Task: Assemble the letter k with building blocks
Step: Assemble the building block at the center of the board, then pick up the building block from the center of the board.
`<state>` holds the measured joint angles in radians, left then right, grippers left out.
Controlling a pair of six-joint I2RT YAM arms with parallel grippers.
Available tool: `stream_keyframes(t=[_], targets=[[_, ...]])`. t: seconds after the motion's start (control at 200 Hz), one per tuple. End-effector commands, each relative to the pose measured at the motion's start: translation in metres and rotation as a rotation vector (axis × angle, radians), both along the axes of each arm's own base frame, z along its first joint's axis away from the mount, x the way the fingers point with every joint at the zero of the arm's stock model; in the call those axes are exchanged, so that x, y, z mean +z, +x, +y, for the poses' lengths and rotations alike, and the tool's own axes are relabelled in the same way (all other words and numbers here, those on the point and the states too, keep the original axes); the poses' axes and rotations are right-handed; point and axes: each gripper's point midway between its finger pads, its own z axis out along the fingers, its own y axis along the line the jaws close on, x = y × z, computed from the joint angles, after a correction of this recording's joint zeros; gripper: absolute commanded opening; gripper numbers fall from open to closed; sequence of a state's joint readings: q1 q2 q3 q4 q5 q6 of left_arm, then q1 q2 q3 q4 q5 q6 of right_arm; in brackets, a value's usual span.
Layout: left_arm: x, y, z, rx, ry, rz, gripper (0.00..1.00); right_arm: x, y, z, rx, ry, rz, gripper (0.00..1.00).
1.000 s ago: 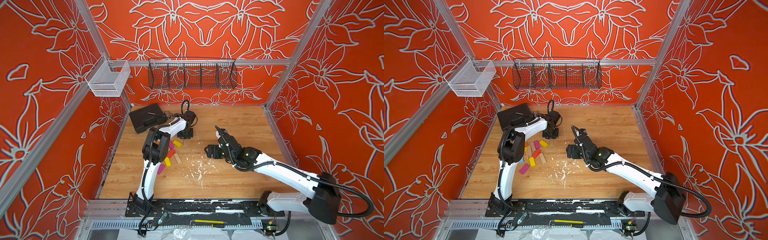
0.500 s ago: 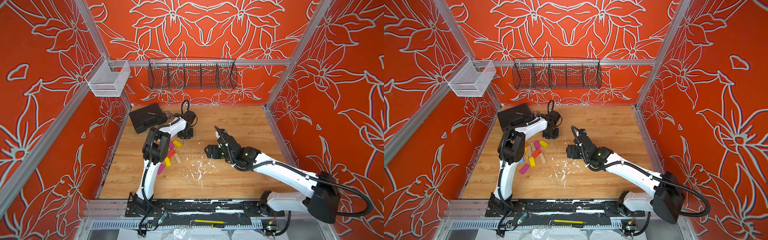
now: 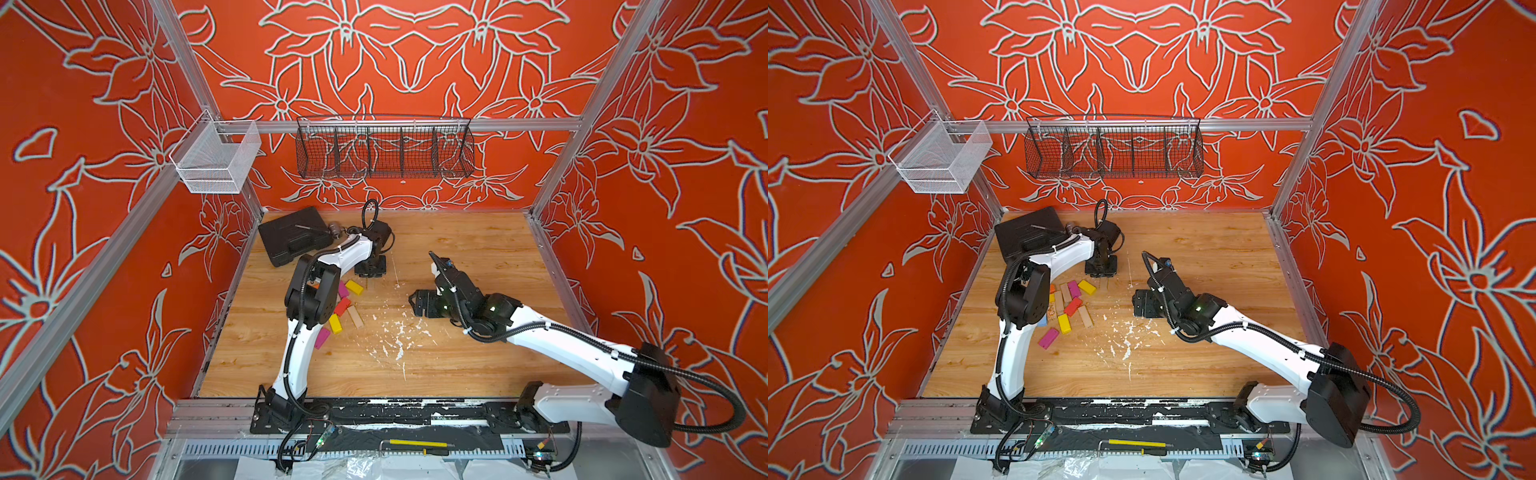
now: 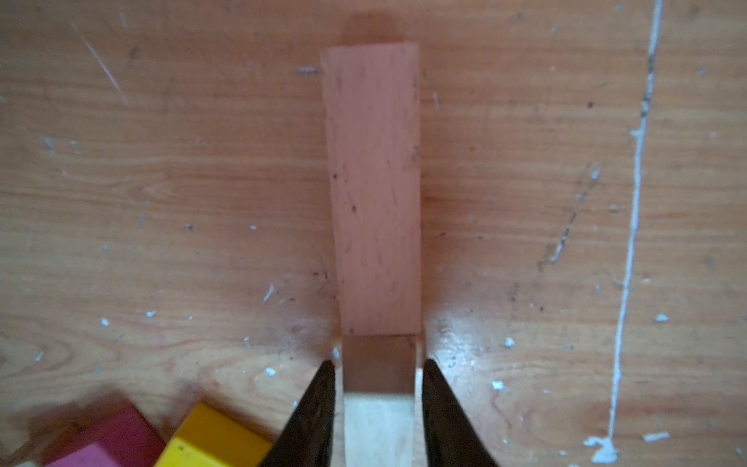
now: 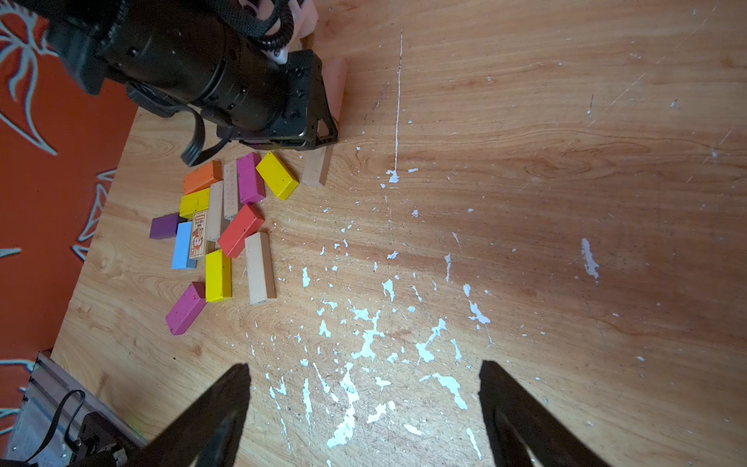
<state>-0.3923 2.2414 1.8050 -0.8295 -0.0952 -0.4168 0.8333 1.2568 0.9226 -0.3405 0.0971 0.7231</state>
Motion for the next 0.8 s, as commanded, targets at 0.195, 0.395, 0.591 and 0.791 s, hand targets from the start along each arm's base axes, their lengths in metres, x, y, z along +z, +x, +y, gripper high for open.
stream_keyframes(t=[0.195,0.395,0.591,0.791], targets=[[0.086,-0.039,0.008,0.088,-0.128,-0.126,0.36,0.009,-0.004,-0.001,-0.006,0.027,-0.002,0.9],[0.116,-0.103,0.028,0.176,-0.188,-0.198,0.36,0.006,-0.014,0.001,0.047,0.044,0.01,0.9],[0.112,-0.167,0.047,0.265,-0.222,-0.194,0.36,0.009,-0.025,0.016,0.164,0.063,0.026,0.9],[0.089,-0.197,0.053,0.336,-0.252,-0.191,0.37,0.006,-0.026,0.028,0.215,0.057,0.055,0.9]])
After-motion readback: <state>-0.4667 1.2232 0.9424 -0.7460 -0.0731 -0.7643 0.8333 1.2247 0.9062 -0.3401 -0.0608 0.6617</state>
